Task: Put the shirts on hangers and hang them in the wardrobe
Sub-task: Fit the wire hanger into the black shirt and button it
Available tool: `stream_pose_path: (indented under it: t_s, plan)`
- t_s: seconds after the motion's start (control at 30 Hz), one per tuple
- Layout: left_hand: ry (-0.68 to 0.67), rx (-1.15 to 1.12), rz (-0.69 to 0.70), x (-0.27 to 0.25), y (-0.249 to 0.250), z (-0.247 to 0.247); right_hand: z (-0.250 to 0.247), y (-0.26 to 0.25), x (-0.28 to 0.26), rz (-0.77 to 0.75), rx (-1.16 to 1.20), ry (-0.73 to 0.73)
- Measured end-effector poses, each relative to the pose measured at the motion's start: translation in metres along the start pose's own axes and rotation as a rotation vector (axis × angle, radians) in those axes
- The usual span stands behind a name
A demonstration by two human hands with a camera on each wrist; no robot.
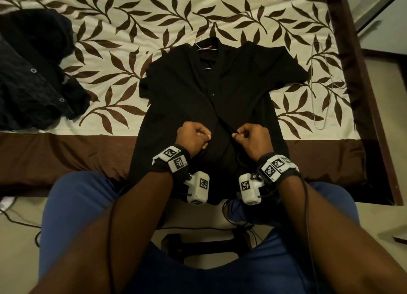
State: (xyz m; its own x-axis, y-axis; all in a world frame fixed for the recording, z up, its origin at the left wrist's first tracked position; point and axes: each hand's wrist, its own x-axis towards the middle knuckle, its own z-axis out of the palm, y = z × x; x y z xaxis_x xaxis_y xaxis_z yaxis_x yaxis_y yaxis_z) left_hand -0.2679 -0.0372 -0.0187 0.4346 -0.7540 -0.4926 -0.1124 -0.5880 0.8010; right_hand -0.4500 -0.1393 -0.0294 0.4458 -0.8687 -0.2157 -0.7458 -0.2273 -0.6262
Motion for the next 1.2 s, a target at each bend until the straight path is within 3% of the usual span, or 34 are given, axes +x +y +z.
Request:
stream_pose_path:
  t_s: [0.37, 0.63, 0.87, 1.07, 1.2]
  plan:
    - [0.001, 0.000, 0.007, -0.002, 0.002, -0.001, -0.003, 0.002, -0.007, -0.021, -0.031, 0.064]
    - [-0.007, -0.012, 0.000, -0.001, 0.002, -0.001, -0.003, 0.001, -0.006, 0.031, 0.259, -0.100]
    - [-0.011, -0.031, -0.009, -0.002, 0.002, -0.001, -0.009, 0.000, -0.004, 0.093, 0.417, -0.091]
    - [-0.018, -0.085, -0.018, -0.002, 0.002, 0.000, -0.010, -0.003, -0.001, 0.121, 0.287, -0.032]
    - [-0.016, -0.119, -0.020, -0.001, 0.003, 0.000, -0.004, -0.016, -0.002, 0.023, 0.162, 0.013]
